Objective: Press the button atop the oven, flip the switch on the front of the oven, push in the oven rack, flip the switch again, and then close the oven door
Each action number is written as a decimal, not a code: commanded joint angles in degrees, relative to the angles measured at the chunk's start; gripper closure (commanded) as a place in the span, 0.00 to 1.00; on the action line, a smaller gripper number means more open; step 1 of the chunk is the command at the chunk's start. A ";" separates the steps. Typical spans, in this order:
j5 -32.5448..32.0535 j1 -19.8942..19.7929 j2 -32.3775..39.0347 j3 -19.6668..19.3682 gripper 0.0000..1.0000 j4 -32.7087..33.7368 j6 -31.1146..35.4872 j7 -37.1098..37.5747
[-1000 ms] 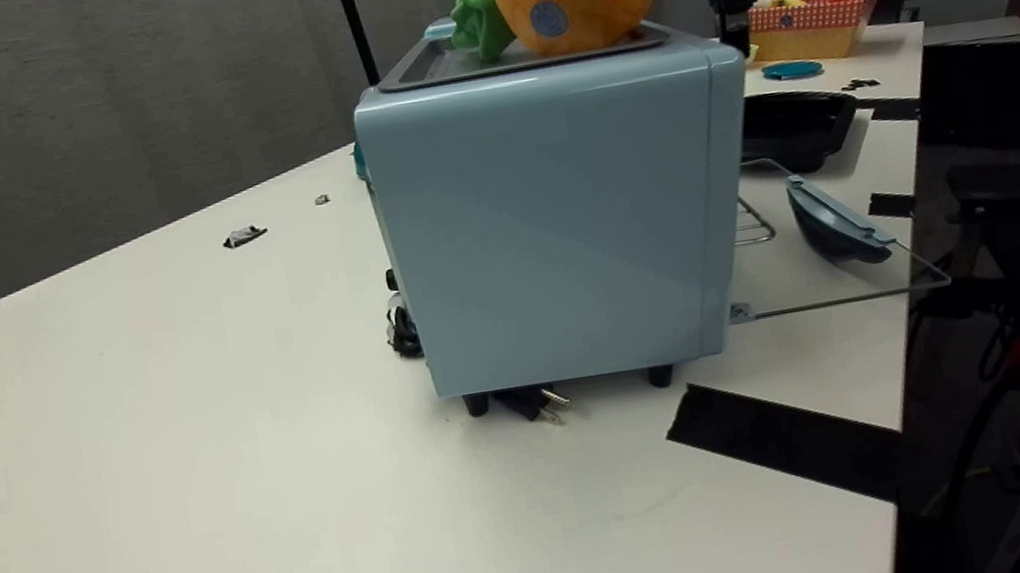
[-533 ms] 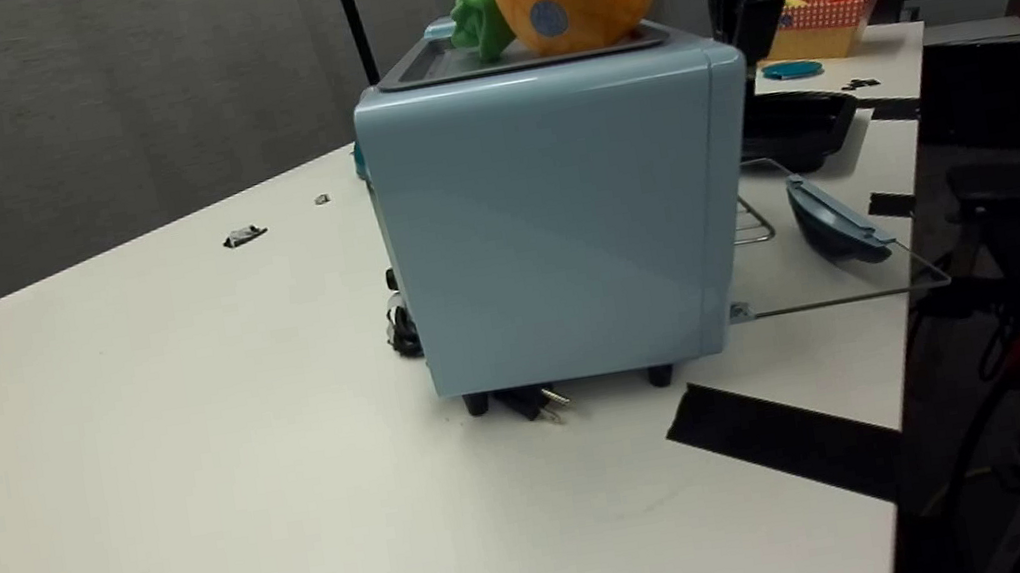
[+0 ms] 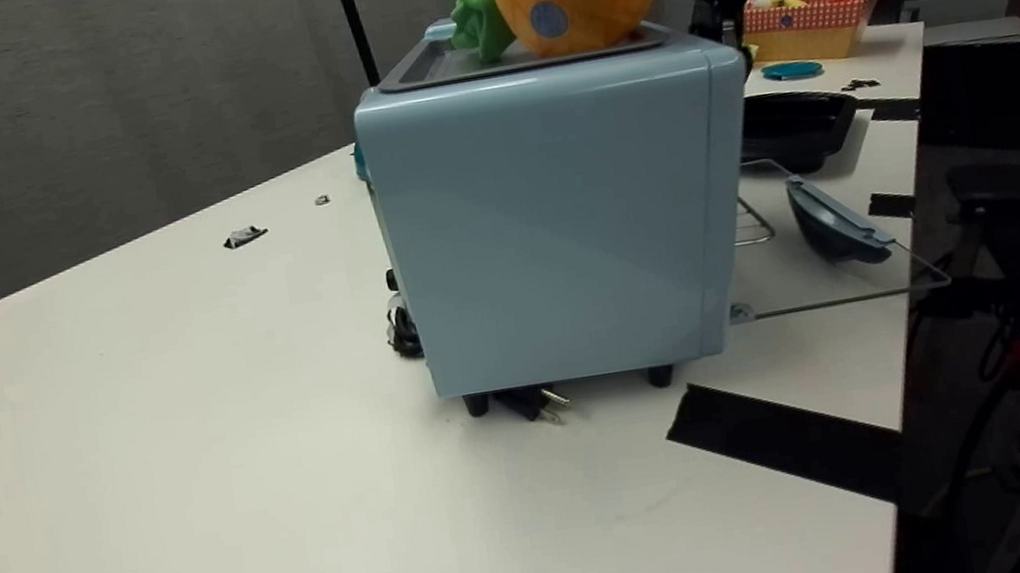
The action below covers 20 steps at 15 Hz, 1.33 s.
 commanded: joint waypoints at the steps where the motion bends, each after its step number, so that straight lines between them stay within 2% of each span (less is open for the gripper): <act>1: 4.99 0.73 3.76 1.85 1.00 0.47 6.41 -3.74; 6: 12.75 0.31 7.87 5.90 1.00 1.71 15.50 -7.38; 11: 16.48 -0.84 8.61 8.08 1.00 2.60 17.10 -10.01; 13: 15.23 -0.72 8.13 7.23 1.00 2.40 15.82 -9.24; 19: 6.26 -0.09 4.67 0.76 1.00 1.78 9.53 -3.94; 20: 3.14 -2.25 4.08 1.72 1.00 1.94 8.06 -1.69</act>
